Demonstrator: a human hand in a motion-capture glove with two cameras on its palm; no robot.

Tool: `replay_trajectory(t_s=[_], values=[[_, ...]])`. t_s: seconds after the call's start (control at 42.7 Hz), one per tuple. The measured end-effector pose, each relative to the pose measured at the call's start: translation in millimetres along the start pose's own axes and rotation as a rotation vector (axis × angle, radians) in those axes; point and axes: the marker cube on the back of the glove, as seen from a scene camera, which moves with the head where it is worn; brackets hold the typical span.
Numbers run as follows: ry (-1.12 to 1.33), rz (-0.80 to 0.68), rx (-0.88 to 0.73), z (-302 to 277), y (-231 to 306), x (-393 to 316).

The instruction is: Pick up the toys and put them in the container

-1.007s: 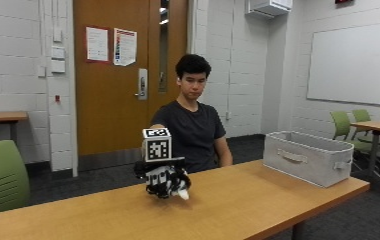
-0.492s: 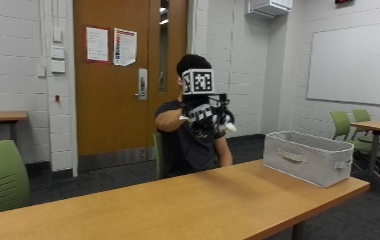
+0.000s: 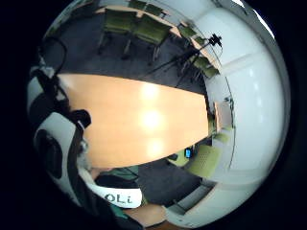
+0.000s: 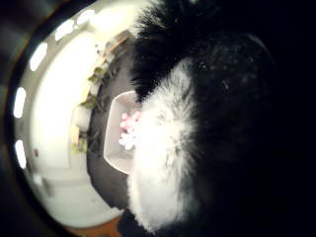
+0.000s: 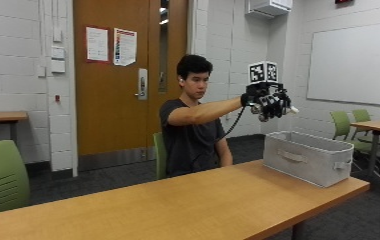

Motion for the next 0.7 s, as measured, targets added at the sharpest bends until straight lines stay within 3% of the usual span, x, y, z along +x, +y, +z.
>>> replay_trajectory(t_s=[0.328, 0.586, 0.703], values=[[-0.010, -0.258, 0.017, -6.8, -2.3, -176.4], [-0.087, -0.448, 0.015, 15.1, -36.3, -184.6], [-0.021, -0.369, 0.013, 30.0, -41.8, -199.2]])
